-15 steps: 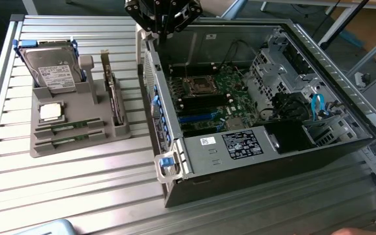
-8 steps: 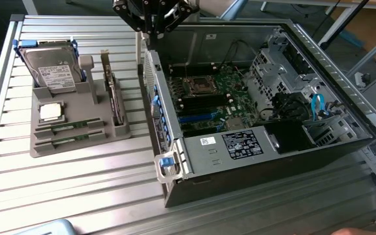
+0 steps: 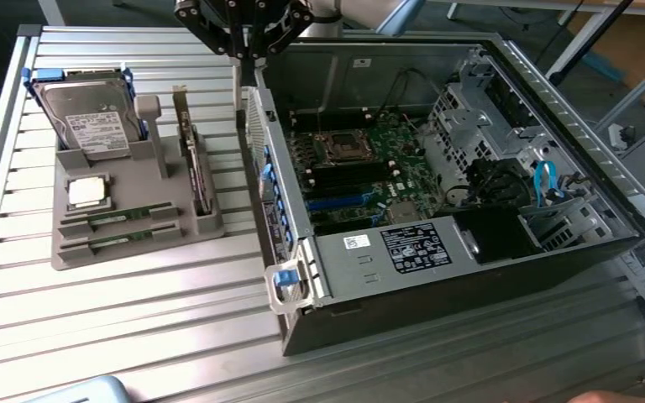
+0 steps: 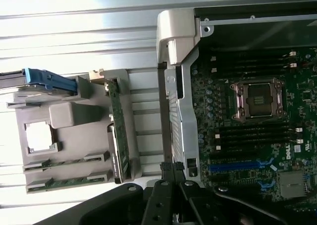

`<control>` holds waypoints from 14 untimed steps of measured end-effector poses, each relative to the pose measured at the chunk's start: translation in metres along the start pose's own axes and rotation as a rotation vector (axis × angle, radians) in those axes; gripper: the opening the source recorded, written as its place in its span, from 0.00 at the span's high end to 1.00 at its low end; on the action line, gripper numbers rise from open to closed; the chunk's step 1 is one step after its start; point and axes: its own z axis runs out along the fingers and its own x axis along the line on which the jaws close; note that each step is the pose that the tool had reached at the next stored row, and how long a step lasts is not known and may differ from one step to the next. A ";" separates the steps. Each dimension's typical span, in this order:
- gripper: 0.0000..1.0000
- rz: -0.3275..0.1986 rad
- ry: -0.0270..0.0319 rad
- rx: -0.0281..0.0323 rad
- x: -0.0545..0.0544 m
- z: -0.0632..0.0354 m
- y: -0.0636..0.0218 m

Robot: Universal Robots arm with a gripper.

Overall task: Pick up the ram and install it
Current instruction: 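Reach for the ram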

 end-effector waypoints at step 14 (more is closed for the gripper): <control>0.89 0.000 0.0000 0.0000 0.024 -0.0007 -0.0018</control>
